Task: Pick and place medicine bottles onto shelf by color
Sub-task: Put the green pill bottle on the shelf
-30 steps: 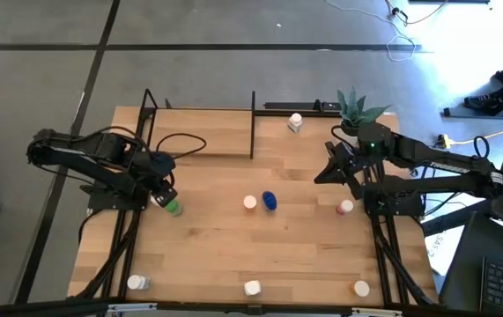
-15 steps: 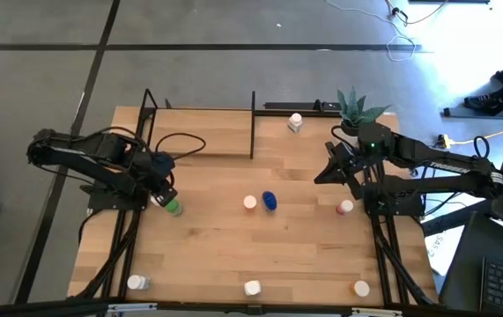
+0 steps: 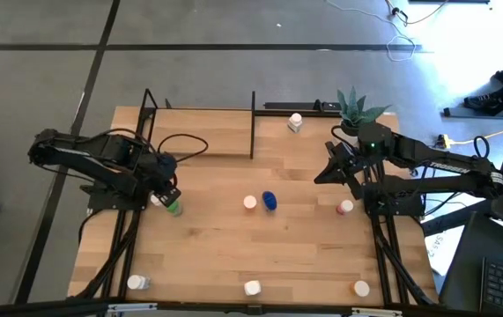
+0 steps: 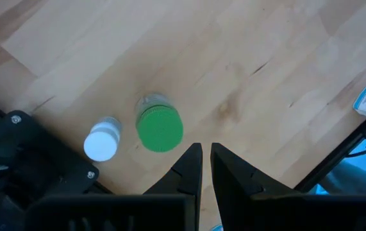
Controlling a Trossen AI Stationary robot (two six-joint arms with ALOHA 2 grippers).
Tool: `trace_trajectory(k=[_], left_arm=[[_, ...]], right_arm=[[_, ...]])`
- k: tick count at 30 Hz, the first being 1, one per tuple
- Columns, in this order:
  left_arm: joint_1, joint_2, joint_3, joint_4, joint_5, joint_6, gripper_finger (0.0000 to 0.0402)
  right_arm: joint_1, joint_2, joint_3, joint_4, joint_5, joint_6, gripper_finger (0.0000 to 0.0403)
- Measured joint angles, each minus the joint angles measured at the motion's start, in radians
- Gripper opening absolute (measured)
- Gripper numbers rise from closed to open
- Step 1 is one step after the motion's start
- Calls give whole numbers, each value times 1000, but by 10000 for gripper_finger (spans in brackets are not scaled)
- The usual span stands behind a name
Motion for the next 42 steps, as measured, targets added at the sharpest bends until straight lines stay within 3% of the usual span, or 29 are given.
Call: trace_trajectory(k=[5, 15, 19, 33, 42], left_arm=[[0, 0, 0, -16, 2, -12, 69], [-15, 40, -3, -30, 9, -1, 247], [-36, 78, -24, -42, 9, 15, 291], [-70, 119, -224, 115, -1, 15, 306], [-69, 118, -286, 162, -32, 9, 306]], right_arm=[[0, 0, 0, 0, 0, 0, 17], [0, 0, 0, 0, 0, 0, 17], [0, 0, 0, 1, 0, 0, 17], [0, 0, 0, 5, 0, 0, 17], [0, 0, 0, 6, 0, 0, 17]])
